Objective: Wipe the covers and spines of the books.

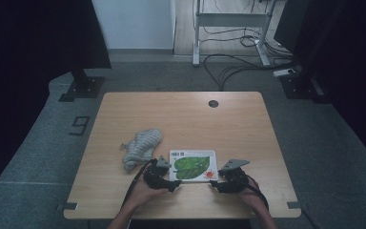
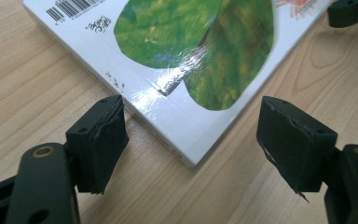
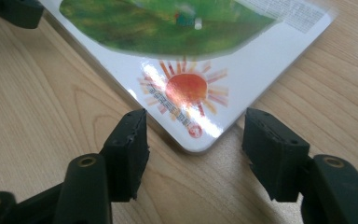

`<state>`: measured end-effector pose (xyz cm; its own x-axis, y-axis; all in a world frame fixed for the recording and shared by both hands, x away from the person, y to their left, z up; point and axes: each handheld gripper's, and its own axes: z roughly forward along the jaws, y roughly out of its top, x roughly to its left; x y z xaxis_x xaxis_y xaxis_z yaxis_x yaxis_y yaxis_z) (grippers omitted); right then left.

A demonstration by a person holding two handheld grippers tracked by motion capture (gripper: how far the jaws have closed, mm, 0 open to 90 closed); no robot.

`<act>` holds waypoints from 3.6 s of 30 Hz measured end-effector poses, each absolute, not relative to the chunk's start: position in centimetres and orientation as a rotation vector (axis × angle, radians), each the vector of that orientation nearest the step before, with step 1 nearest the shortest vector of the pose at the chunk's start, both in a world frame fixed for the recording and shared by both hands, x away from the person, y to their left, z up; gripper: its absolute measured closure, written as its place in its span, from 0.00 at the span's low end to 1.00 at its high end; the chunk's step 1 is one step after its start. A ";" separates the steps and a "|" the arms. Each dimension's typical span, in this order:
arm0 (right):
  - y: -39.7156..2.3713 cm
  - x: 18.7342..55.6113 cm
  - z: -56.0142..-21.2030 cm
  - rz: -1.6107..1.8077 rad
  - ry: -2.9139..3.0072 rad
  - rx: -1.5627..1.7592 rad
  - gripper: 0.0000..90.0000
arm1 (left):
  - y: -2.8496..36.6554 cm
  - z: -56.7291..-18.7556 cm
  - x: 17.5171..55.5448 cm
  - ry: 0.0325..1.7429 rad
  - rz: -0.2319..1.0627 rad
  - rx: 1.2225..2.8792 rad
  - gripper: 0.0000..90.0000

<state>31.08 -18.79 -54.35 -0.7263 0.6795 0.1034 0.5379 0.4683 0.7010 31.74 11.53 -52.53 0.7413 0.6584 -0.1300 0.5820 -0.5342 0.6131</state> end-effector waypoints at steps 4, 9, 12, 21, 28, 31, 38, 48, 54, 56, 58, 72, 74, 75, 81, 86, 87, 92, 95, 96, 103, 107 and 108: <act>-18.9 31.1 -54.3 1.102 2.522 1.064 0.44 | 11.5 -51.8 31.4 0.919 0.178 2.272 0.28; -19.0 31.2 -54.4 1.106 2.520 1.071 0.43 | 11.7 -50.6 30.9 0.906 0.212 2.226 0.28; -19.1 31.3 -54.4 1.111 2.513 1.080 0.43 | 12.2 -49.9 30.9 0.906 0.233 2.186 0.27; -19.3 31.3 -54.5 1.120 2.505 1.087 0.42 | 15.2 -47.7 31.7 0.961 0.321 2.063 0.27; -19.2 31.3 -54.5 1.121 2.497 1.080 0.42 | 18.6 -46.8 32.7 1.069 0.465 1.993 0.27; -19.2 31.3 -54.5 1.123 2.493 1.080 0.42 | 19.6 -47.4 33.5 1.116 0.482 1.989 0.28; -19.2 31.3 -54.6 1.130 2.489 1.071 0.42 | 20.1 -49.0 35.4 1.192 0.527 2.005 0.28; -19.2 31.3 -54.7 1.138 2.484 1.069 0.42 | 19.8 -50.5 37.8 1.260 0.549 2.049 0.30; -19.1 31.2 -54.7 1.136 2.479 1.066 0.42 | 19.6 -52.2 38.7 1.311 0.539 2.096 0.33; -19.1 31.2 -54.7 1.138 2.480 1.067 0.41 | 19.6 -52.7 39.0 1.327 0.516 2.110 0.34; -19.2 31.2 -54.7 1.140 2.480 1.067 0.41 | 19.7 -53.2 39.2 1.337 0.492 2.109 0.34; -18.8 31.0 -54.7 1.144 2.491 1.040 0.42 | 20.7 -52.9 38.8 1.309 0.465 2.052 0.73; -18.8 31.0 -54.7 1.148 2.495 1.036 0.42 | 20.9 -52.6 38.6 1.301 0.458 2.039 0.75; -18.8 31.0 -54.7 1.150 2.498 1.031 0.42 | 20.9 -52.4 38.6 1.296 0.451 2.032 0.75; -18.7 31.0 -54.7 1.148 2.500 1.024 0.42 | 21.0 -50.7 37.6 1.234 0.413 1.957 0.76; -18.7 31.0 -54.8 1.149 2.496 1.026 0.42 | 19.9 -49.0 36.4 1.149 0.400 1.933 0.76; -18.7 31.0 -54.8 1.149 2.497 1.023 0.42 | 19.6 -48.7 36.1 1.131 0.399 1.930 0.76; -18.7 31.0 -54.8 1.152 2.496 1.024 0.42 | 17.7 -47.5 35.1 1.051 0.380 1.942 0.76; -18.7 31.0 -54.8 1.157 2.492 1.027 0.42 | 16.0 -47.1 34.6 1.010 0.363 1.961 0.76; -18.7 31.0 -54.8 1.158 2.489 1.027 0.42 | 15.3 -47.1 34.5 0.995 0.357 1.974 0.76; -18.8 31.1 -54.9 1.158 2.483 1.031 0.42 | 9.0 -48.0 34.2 0.895 0.319 2.102 0.76; -18.8 31.0 -54.9 1.153 2.479 1.030 0.41 | 5.4 -49.0 34.1 0.851 0.318 2.183 0.75; -18.7 31.0 -54.9 1.150 2.480 1.028 0.41 | 4.6 -49.2 34.1 0.839 0.322 2.206 0.75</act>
